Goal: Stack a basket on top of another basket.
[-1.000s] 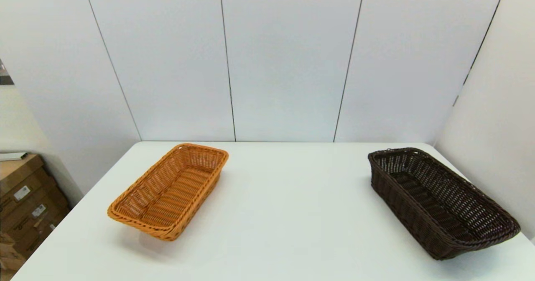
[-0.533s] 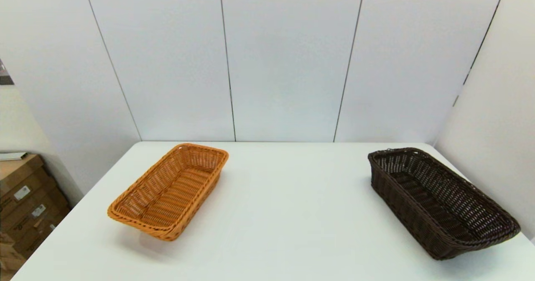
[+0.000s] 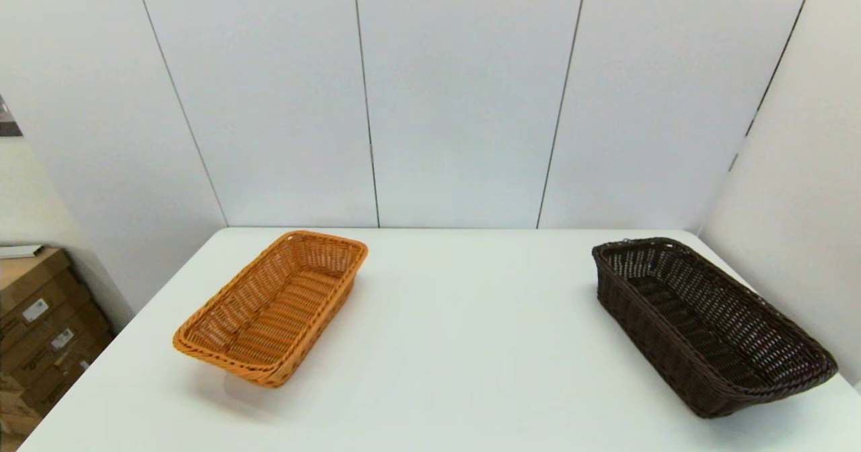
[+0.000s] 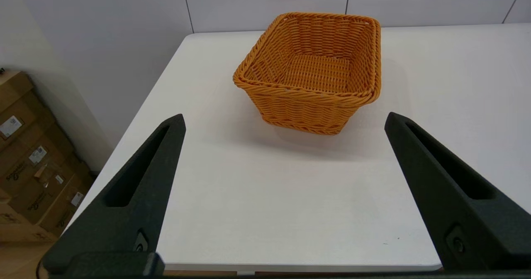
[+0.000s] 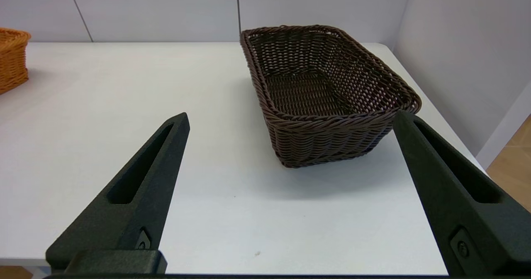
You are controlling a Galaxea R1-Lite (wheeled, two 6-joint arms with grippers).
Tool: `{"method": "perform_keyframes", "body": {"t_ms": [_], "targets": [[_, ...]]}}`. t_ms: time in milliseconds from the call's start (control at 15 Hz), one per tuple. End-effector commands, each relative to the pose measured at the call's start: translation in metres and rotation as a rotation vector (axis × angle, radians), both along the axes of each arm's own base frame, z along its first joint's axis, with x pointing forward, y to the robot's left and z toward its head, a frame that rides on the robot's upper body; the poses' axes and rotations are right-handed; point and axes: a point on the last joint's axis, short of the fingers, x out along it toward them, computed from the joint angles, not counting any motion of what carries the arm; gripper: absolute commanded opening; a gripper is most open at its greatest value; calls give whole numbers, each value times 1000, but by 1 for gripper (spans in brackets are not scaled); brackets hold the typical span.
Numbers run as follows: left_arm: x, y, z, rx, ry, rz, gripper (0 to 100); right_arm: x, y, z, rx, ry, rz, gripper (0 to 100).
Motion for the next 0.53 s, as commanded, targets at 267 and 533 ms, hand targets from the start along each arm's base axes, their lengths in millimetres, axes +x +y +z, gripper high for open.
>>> {"method": "perform_keyframes", "body": {"t_ms": [267,533], "targets": [[0,0,0,-2,0,1,100,0,0,0,0,0,-1,100],[-2,0,2,6,19,-9,100,0,0,0,0,0,1,100]]}}
